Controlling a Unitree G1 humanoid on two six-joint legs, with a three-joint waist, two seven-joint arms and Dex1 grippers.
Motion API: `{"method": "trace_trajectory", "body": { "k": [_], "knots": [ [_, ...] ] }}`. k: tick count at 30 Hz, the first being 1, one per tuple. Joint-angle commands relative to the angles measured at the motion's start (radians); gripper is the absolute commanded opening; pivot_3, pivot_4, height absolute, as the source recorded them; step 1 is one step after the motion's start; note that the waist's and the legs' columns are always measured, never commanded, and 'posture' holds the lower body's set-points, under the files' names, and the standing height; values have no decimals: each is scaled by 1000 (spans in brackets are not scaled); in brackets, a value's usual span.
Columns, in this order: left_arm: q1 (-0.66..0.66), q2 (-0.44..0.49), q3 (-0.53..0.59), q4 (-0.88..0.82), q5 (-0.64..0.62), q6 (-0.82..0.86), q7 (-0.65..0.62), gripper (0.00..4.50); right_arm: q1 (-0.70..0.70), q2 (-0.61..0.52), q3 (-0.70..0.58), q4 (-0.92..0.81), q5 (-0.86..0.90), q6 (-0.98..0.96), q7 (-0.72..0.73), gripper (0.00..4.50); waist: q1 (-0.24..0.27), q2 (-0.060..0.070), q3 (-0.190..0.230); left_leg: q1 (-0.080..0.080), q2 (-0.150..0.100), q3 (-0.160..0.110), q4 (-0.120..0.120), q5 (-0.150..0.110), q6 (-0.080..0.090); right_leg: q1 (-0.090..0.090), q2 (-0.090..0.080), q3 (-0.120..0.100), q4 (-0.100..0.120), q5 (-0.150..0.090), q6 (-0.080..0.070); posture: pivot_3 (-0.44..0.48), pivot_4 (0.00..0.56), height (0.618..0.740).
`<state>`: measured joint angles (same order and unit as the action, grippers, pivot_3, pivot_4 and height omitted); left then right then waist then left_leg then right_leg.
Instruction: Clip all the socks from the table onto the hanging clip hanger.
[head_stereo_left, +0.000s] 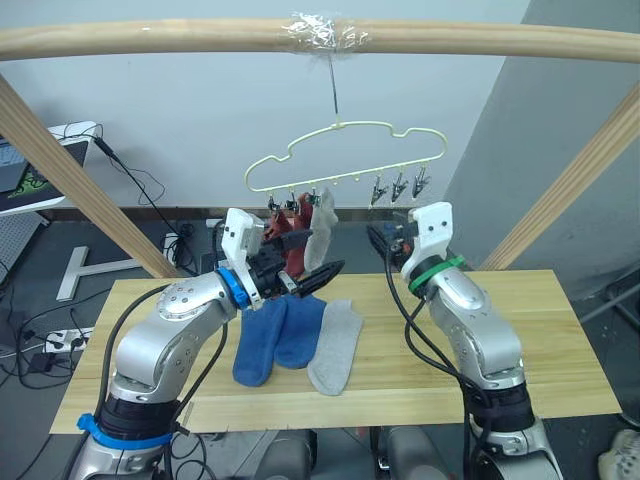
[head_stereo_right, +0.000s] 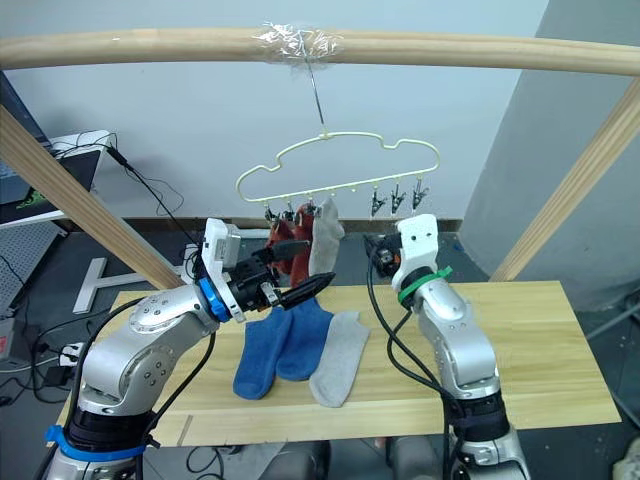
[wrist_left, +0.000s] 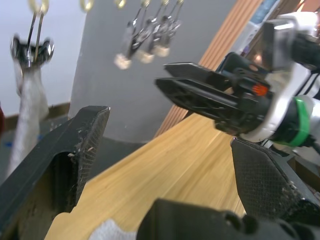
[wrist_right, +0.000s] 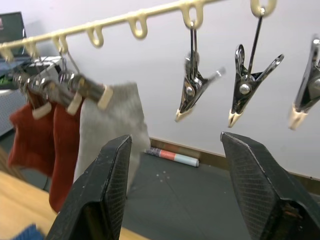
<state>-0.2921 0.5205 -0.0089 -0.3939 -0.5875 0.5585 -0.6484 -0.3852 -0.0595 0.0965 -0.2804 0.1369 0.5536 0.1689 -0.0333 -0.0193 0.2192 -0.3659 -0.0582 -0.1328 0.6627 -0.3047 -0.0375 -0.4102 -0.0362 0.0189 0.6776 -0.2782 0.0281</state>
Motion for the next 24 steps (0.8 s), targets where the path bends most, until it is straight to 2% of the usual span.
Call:
{"method": "trace_trajectory", "body": {
  "k": [1, 16, 24],
  "knots": [
    [-9, -5, 39, -29, -23, -17, -10, 4500, -66, 30, -22, 22, 9, -6, -25, 2953, 0, 0, 0, 0, 0, 0, 0, 0, 0, 0, 0, 0, 0, 0, 0, -28, 202, 740],
    [-36, -8, 56, -47, -26, -25, -10, 4500, -197, 73, -5, 159, 4, -64, -10, 2953, 0, 0, 0, 0, 0, 0, 0, 0, 0, -1, 0, 0, 1, 0, 0, -12, 196, 740],
    [-47, -21, 57, -52, -26, -25, -5, 4500, -210, 71, -8, 191, 6, -88, -3, 2953, 0, 0, 0, 0, 0, 0, 0, 0, 0, -1, 0, 0, 1, 0, 0, -4, 187, 740]
  ]
}}
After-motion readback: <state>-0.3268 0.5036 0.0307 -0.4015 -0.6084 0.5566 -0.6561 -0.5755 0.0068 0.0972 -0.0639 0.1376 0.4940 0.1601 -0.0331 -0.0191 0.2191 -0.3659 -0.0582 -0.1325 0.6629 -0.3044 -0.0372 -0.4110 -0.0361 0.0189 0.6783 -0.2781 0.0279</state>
